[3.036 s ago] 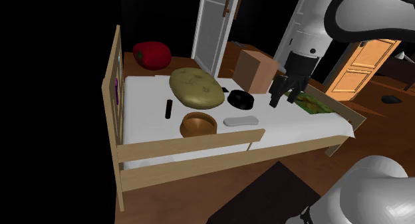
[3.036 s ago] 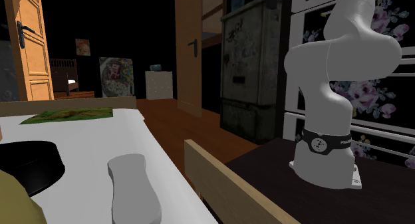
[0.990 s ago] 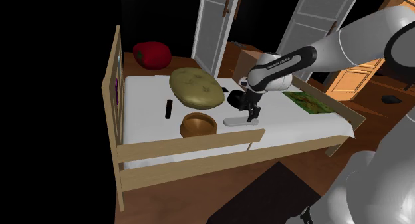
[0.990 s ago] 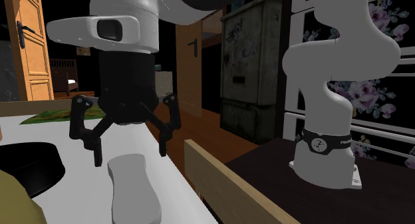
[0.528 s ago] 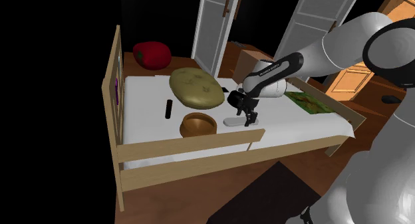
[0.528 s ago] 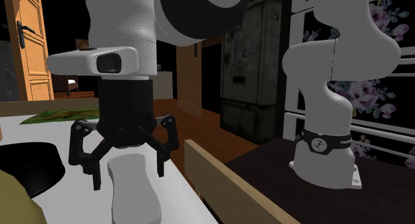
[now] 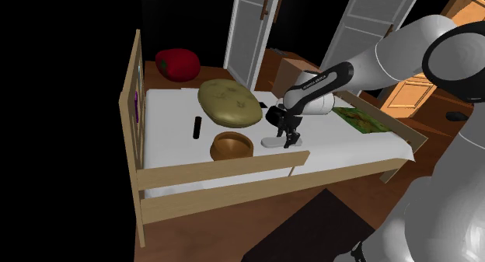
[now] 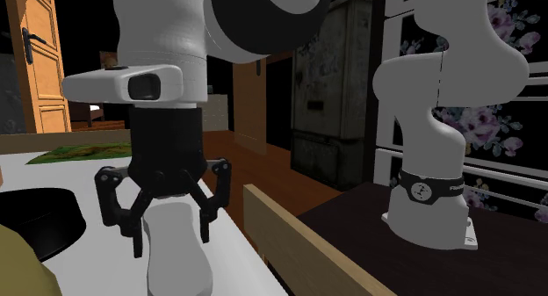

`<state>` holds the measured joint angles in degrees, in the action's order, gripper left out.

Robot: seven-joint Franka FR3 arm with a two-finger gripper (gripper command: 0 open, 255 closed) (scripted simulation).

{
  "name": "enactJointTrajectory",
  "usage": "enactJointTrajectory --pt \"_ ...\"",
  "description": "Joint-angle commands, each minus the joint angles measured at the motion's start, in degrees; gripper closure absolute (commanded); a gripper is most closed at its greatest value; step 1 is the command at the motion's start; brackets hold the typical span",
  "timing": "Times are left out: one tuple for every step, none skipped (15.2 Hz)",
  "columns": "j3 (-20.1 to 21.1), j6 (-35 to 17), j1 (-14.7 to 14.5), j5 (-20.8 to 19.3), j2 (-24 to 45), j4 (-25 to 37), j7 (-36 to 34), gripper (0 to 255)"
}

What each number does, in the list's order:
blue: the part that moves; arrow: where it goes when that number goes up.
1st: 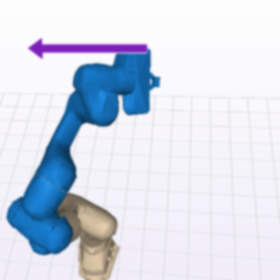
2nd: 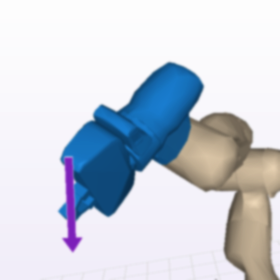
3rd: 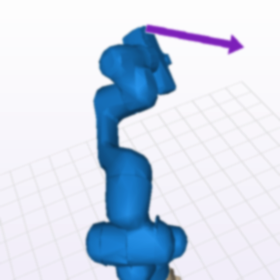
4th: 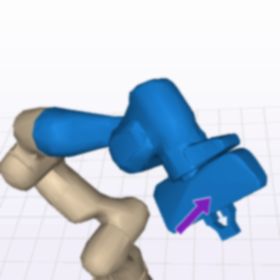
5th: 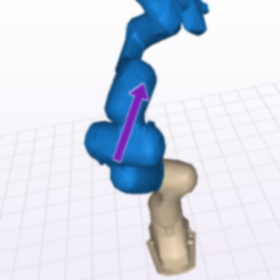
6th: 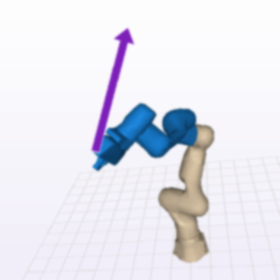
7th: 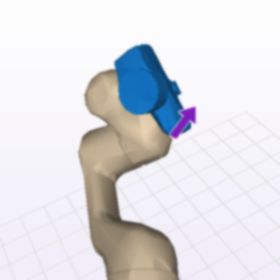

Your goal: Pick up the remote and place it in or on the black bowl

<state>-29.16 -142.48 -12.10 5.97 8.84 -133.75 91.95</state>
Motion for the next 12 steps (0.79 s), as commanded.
enactJointTrajectory --pt "0.0 0.02 0.0 0.0 0.01 -0.02 0.0 255" --pt "0.0 0.02 0.0 0.01 0.02 -0.01 0.01 255" --pt "0.0 0.02 0.01 0.01 0.02 -0.01 0.01 255" --pt "0.0 0.02 0.01 0.01 0.02 -0.01 0.01 255" --pt "0.0 0.02 0.01 0.01 0.02 -0.01 0.01 255" --pt "0.0 0.02 0.01 0.01 0.02 -0.01 0.01 255" --pt "0.0 0.02 0.0 0.01 0.02 -0.01 0.01 255" --pt "0.0 0.02 0.01 0.01 0.02 -0.01 0.01 255" --pt "0.0 0.01 0.0 0.01 0.02 -0.02 0.01 255" --pt "-0.17 0.72 -0.12 -0.58 -0.67 0.11 -0.4 255" --pt "-0.34 1.44 -0.24 -1.16 -1.35 0.25 -0.81 255" --pt "-0.48 2.17 -0.34 -1.73 -2.02 0.4 -1.2 255"
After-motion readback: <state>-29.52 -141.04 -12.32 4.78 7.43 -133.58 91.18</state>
